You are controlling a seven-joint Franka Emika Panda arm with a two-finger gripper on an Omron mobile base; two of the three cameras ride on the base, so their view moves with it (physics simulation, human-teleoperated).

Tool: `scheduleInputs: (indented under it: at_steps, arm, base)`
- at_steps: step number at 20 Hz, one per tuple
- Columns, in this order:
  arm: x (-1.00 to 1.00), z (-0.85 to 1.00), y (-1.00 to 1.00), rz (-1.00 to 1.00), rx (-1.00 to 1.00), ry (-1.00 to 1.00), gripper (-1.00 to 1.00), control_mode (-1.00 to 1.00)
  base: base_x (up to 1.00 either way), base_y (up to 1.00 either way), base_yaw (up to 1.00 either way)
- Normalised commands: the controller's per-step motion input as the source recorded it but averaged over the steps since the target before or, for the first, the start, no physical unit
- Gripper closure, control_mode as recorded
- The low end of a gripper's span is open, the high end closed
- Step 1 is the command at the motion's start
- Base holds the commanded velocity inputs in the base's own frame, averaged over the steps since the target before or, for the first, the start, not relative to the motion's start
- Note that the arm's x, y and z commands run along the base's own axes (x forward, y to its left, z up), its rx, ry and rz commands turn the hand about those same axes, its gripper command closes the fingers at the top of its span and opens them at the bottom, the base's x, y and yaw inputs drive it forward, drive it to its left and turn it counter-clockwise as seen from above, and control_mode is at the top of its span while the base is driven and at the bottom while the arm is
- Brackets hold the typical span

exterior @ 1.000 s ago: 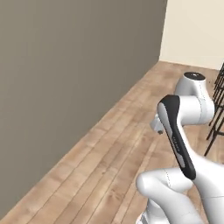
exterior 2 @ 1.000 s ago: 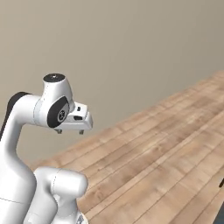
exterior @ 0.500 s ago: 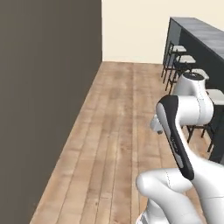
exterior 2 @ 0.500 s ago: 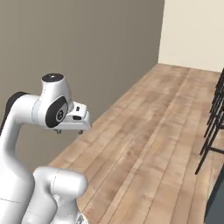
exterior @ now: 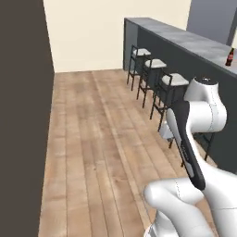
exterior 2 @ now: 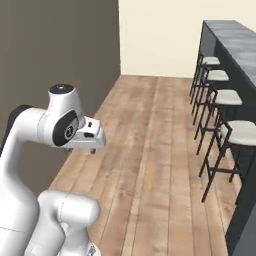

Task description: Place the large bottle from the dining counter next to the other large bottle outside the sink, and place the small bottle from the dining counter next to the other small bottle inside the sink.

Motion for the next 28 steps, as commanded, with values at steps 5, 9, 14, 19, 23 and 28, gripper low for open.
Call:
scheduleInputs:
  at_steps: [5, 9, 14, 19, 23, 28]
  arm:
    - [0.0, 0.0, 0.0, 0.0, 0.0, 0.0, -1.0, 1.0]
    - [0.0, 0.0, 0.0, 0.0, 0.0, 0.0, -1.0, 1.0]
    - [0.0, 0.0, 0.0, 0.0, 0.0, 0.0, -1.0, 1.0]
    - [0.0, 0.0, 0.0, 0.0, 0.0, 0.0, -1.0, 1.0]
    - [0.0, 0.0, 0.0, 0.0, 0.0, 0.0, -1.0, 1.0]
    - [0.0, 0.0, 0.0, 0.0, 0.0, 0.0, -1.0, 1.0]
  base:
    - [1.0, 0.32, -0.49]
    - [1.0, 0.37, -0.48]
    - [1.0, 0.45, -0.5]
    - [0.98, 0.53, -0.53]
    - [0.93, 0.63, -0.58]
    - [0.94, 0.48, -0.62]
